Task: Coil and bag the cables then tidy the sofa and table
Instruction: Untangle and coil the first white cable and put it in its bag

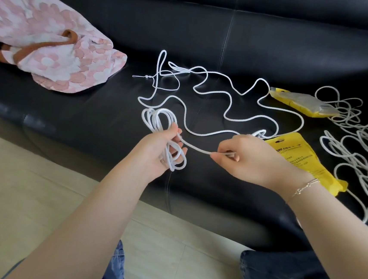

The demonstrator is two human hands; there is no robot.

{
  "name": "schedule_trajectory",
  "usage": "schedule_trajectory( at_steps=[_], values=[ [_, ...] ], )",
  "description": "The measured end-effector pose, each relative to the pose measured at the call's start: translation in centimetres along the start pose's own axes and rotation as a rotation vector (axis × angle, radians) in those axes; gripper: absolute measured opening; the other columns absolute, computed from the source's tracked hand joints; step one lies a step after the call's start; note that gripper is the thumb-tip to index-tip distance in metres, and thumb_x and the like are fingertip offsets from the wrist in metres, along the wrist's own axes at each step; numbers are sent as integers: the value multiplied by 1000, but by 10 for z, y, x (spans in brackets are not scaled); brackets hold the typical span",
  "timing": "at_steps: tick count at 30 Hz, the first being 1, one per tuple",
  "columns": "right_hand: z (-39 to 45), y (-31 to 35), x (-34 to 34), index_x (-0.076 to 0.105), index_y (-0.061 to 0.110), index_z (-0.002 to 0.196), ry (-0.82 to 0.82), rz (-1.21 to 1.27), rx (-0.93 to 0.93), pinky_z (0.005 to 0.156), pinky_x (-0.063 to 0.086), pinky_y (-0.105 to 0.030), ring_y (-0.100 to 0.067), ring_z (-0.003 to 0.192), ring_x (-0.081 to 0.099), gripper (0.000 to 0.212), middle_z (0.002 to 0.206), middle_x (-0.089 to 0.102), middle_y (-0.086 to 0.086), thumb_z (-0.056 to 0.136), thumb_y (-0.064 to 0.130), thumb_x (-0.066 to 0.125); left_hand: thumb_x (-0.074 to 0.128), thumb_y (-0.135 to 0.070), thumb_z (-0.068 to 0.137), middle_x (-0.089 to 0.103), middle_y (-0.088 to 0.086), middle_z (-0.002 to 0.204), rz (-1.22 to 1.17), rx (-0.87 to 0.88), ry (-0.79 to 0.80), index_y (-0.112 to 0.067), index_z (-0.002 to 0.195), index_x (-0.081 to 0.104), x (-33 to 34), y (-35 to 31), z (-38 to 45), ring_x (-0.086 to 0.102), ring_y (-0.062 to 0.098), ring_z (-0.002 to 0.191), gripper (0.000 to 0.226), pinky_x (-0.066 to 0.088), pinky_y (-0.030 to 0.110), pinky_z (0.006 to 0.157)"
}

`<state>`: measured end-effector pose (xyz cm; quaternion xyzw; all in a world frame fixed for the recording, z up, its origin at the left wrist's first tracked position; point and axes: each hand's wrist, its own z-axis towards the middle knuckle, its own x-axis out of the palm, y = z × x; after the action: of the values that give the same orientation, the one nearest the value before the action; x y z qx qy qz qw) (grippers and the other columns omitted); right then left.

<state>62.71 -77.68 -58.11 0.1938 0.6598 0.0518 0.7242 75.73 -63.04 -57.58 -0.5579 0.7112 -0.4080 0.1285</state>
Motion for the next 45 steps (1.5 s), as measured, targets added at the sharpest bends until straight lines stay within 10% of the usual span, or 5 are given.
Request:
schedule_trajectory(
  at_steps=[8, 13, 18, 33, 45],
  values=[
    [2, -4, 5, 67, 16, 103, -177, 86, -18, 79, 45, -21, -10, 100, 51, 13, 103, 61, 5, 93, 19, 59, 61, -28, 95, 58, 4, 72, -215, -21, 24, -5, 86, 59, 2, 0, 4, 64, 12, 53, 25, 58, 38, 80],
    [-3, -13, -4, 58, 15, 119, -311, -28, 158, 78, 42, -27, -13, 107, 44, 31, 121, 53, 0, 87, 14, 61, 62, -35, 95, 51, 8, 145, -72, 60, 37, -5, 122, 61, 2, 5, 9, 55, 4, 69, 41, 50, 23, 66],
    [-22, -31, -10, 34, 19, 137, -73, -235, 581, 92, 42, -41, -29, 122, 37, 79, 132, 36, -7, 74, 43, 75, 60, -32, 97, 39, -4, 66, 47, 149, 54, -14, 76, 52, 15, 11, 6, 32, 6, 46, 29, 36, 15, 48],
    [-44, -90, -23, 38, 20, 139, 293, -297, 899, 82, 46, -43, -33, 133, 33, 74, 137, 39, -7, 78, 32, 76, 53, -31, 100, 32, -1, 62, 167, 176, 180, -12, 99, 66, 46, 27, 15, 30, 5, 37, 23, 33, 17, 47],
    [-37, -103, -43, 66, 16, 86, -448, 268, 761, 54, 40, -24, -12, 66, 55, 8, 77, 60, 3, 83, 23, 67, 52, -32, 100, 33, -3, 53, 145, 123, 229, -12, 100, 65, 73, 31, 26, 30, 6, 40, 24, 31, 21, 56]
  ],
)
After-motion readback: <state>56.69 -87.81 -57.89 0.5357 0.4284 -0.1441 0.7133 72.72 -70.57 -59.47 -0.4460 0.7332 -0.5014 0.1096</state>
